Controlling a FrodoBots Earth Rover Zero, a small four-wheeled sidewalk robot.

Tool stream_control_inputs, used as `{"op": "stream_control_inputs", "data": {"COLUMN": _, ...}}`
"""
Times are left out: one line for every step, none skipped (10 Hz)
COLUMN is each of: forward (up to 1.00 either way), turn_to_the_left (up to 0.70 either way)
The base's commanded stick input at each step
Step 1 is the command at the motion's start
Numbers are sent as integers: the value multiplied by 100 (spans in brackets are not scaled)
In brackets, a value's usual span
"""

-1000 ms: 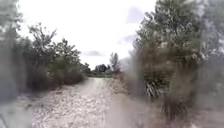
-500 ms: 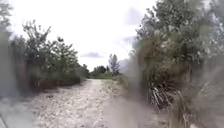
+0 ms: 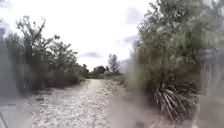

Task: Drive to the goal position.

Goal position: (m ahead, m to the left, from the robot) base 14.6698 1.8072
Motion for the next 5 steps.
{"op": "stream_control_inputs", "data": {"forward": 69, "turn_to_the_left": 1}}
{"op": "stream_control_inputs", "data": {"forward": 69, "turn_to_the_left": 1}}
{"op": "stream_control_inputs", "data": {"forward": 69, "turn_to_the_left": 1}}
{"op": "stream_control_inputs", "data": {"forward": 69, "turn_to_the_left": 1}}
{"op": "stream_control_inputs", "data": {"forward": 69, "turn_to_the_left": 1}}
